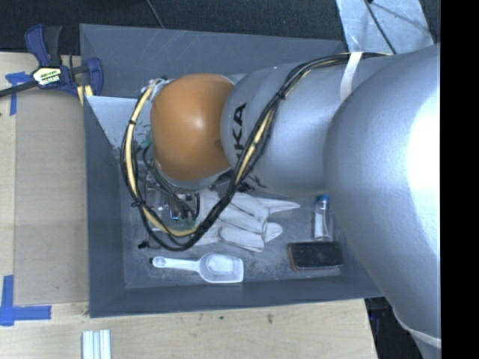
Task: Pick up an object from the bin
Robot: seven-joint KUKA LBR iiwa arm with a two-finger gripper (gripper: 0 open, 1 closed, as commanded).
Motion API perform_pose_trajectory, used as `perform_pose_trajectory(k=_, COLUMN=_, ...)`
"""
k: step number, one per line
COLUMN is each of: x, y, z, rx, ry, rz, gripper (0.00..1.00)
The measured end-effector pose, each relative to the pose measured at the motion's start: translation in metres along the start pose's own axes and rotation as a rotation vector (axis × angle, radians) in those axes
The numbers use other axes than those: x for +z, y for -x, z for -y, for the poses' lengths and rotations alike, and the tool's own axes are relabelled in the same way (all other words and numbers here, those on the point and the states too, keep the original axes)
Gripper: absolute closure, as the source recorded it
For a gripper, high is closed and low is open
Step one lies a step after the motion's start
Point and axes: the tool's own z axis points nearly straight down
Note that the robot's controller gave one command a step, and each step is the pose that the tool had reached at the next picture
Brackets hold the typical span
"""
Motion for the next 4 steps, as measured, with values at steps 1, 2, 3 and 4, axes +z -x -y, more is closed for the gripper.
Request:
perform_pose_trajectory(k=1, x=-0.005, y=0.002, z=0.001, rx=0.003, ry=0.002, rz=0.008, gripper=0.00)
perform_pose_trajectory(k=2, x=0.027, y=-0.015, z=0.015, rx=-0.036, ry=0.002, rz=0.010, gripper=0.00)
perform_pose_trajectory(k=3, x=0.045, y=-0.018, z=0.019, rx=-0.037, ry=0.001, rz=0.005, gripper=0.00)
perform_pose_trajectory(k=4, x=0.041, y=0.005, z=0.014, rx=0.036, ry=0.002, rz=0.008, gripper=0.00)
